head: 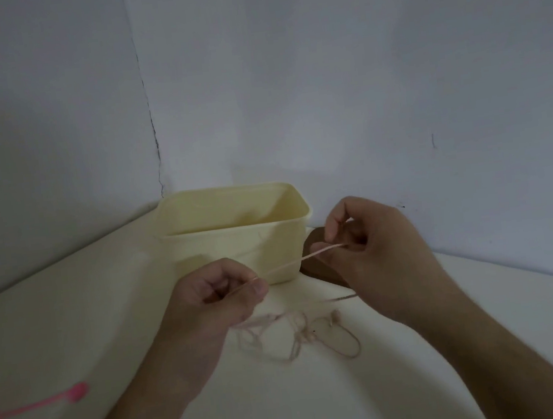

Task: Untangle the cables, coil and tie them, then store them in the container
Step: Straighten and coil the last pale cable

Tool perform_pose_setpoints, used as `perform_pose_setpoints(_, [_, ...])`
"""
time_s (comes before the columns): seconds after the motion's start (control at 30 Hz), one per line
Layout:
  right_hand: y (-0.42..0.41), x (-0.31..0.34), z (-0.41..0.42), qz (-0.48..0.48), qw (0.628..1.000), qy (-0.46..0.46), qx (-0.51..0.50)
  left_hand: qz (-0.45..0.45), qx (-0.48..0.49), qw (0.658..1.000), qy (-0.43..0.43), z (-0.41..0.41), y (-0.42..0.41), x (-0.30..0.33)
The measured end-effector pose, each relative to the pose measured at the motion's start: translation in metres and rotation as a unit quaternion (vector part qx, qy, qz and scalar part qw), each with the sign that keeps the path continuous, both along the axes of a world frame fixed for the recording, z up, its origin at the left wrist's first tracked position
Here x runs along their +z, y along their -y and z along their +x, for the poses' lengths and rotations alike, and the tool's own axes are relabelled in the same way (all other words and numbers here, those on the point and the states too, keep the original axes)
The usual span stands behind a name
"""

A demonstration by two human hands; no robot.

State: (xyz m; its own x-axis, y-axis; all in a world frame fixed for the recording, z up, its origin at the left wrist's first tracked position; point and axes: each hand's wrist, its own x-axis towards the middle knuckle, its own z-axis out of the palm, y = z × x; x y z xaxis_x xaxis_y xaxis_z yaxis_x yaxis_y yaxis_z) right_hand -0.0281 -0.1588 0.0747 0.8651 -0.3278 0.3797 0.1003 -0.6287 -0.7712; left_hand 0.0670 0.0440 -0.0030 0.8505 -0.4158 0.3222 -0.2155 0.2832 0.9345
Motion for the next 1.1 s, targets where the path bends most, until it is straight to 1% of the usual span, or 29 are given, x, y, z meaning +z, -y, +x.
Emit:
perform_pose_setpoints(0.03, [0.003, 0.003, -0.002, -0.068, 0.997, 0.015, -0.026, 0.024, 0.051, 0.998, 0.026, 0.000, 0.001, 0.001])
perform_pose_setpoints(0.07, [0.006, 0.006, -0.004, -0.115, 0.992, 0.027, -0.054, 0.043, 0.101, 0.993, 0.040, 0.001, 0.001, 0.002])
perform_pose_setpoints(0.1, [0.011, 0.009, -0.005, -0.131, 0.987, 0.042, -0.082, 0.040, 0.139, 0.989, 0.032, 0.003, 0.002, 0.001])
perform_pose_setpoints(0.13, [0.017, 0.012, -0.007, -0.109, 0.987, 0.055, -0.100, 0.010, 0.152, 0.988, 0.003, 0.006, 0.001, 0.002])
perform_pose_setpoints(0.2, [0.029, 0.019, -0.011, 0.025, 0.994, 0.054, -0.094, -0.074, 0.120, 0.986, -0.084, 0.012, -0.003, 0.004])
perform_pose_setpoints(0.23, [0.033, 0.022, -0.012, 0.090, 0.992, 0.040, -0.081, -0.097, 0.099, 0.984, -0.111, 0.014, -0.005, 0.005])
perform_pose_setpoints(0.27, [0.037, 0.023, -0.014, 0.120, 0.989, 0.024, -0.079, -0.104, 0.087, 0.983, -0.124, 0.017, -0.007, 0.004])
perform_pose_setpoints(0.33, [0.043, 0.025, -0.017, 0.105, 0.989, 0.005, -0.107, -0.099, 0.081, 0.984, -0.124, 0.020, -0.009, 0.001])
perform_pose_setpoints(0.4, [0.048, 0.026, -0.018, 0.103, 0.984, 0.013, -0.144, -0.080, 0.092, 0.985, -0.123, 0.022, -0.010, -0.002])
perform_pose_setpoints(0.47, [0.051, 0.028, -0.021, 0.133, 0.974, 0.052, -0.175, -0.063, 0.115, 0.984, -0.121, 0.025, -0.011, -0.003])
perform_pose_setpoints(0.53, [0.053, 0.027, -0.023, 0.142, 0.962, 0.103, -0.209, -0.055, 0.149, 0.981, -0.113, 0.026, -0.011, -0.006])
perform_pose_setpoints(0.63, [0.052, 0.026, -0.023, 0.110, 0.948, 0.167, -0.246, -0.059, 0.182, 0.974, -0.117, 0.029, -0.012, -0.009])
perform_pose_setpoints(0.7, [0.049, 0.026, -0.023, 0.085, 0.953, 0.167, -0.236, -0.071, 0.168, 0.973, -0.138, 0.028, -0.012, -0.008])
perform_pose_setpoints(0.73, [0.049, 0.025, -0.022, 0.067, 0.960, 0.139, -0.232, -0.071, 0.160, 0.974, -0.147, 0.028, -0.011, -0.008])
perform_pose_setpoints(0.77, [0.050, 0.025, -0.021, 0.036, 0.968, 0.089, -0.233, -0.070, 0.151, 0.974, -0.152, 0.026, -0.009, -0.007])
perform_pose_setpoints(0.83, [0.055, 0.023, -0.019, -0.049, 0.972, -0.064, -0.221, -0.073, 0.126, 0.978, -0.152, 0.023, -0.006, -0.004])
perform_pose_setpoints(0.87, [0.056, 0.022, -0.018, -0.088, 0.964, -0.147, -0.204, -0.076, 0.114, 0.980, -0.148, 0.022, -0.005, -0.004])
perform_pose_setpoints(0.93, [0.059, 0.019, -0.017, -0.164, 0.925, -0.300, -0.168, -0.058, 0.100, 0.985, -0.126, 0.021, -0.004, -0.003])
perform_pose_setpoints(1.0, [0.056, 0.016, -0.016, -0.240, 0.874, -0.408, -0.111, 0.002, 0.100, 0.992, -0.081, 0.019, -0.004, -0.003])
perform_pose_setpoints(1.07, [0.044, 0.020, -0.019, -0.293, 0.836, -0.464, -0.027, 0.070, 0.093, 0.993, -0.022, 0.013, -0.001, -0.002])
perform_pose_setpoints(1.1, [0.036, 0.023, -0.022, -0.314, 0.834, -0.453, 0.010, 0.103, 0.094, 0.990, 0.016, 0.008, 0.001, -0.001])
